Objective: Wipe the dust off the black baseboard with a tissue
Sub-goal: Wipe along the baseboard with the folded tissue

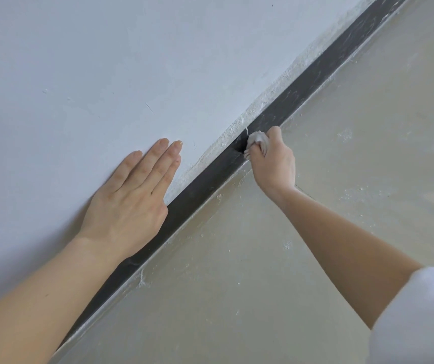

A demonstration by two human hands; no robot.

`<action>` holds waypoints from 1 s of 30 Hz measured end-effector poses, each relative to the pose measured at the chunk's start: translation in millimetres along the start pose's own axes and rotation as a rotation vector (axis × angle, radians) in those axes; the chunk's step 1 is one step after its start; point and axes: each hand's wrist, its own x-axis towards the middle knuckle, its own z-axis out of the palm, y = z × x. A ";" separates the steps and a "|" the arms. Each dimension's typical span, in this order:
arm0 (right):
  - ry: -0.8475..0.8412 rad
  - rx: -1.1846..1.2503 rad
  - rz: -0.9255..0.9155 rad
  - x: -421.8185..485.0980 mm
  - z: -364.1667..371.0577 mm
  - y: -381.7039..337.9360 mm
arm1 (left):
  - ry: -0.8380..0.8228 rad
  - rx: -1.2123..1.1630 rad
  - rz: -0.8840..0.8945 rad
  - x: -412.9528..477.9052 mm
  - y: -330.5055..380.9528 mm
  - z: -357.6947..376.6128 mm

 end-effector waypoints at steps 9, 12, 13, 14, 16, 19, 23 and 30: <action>-0.413 0.120 0.112 -112.0 43.0 -11.9 | 0.011 -0.021 0.001 1.3 -0.9 -0.6; -0.393 0.241 0.171 -108.7 52.6 -18.4 | 0.001 -0.026 0.004 1.5 -1.4 -1.8; -0.336 0.255 0.194 -97.8 49.9 -19.1 | -0.004 -0.034 0.002 1.1 -1.3 -2.0; -0.282 0.239 0.193 -85.2 44.9 -18.4 | -0.007 -0.041 0.001 0.5 -1.0 -1.9; -0.219 0.176 0.154 -59.7 31.9 -13.3 | -0.005 -0.044 -0.005 -0.9 0.2 -0.6; -0.092 0.199 0.148 -28.4 14.5 -6.8 | -0.007 -0.057 -0.014 -0.6 1.8 -0.3; 0.112 0.244 0.241 -3.6 -1.9 -2.4 | -0.048 -0.087 -0.027 0.9 3.3 -4.0; 0.008 0.270 0.150 -16.4 -5.5 -19.1 | -0.015 -0.062 -0.010 23.7 1.1 -11.9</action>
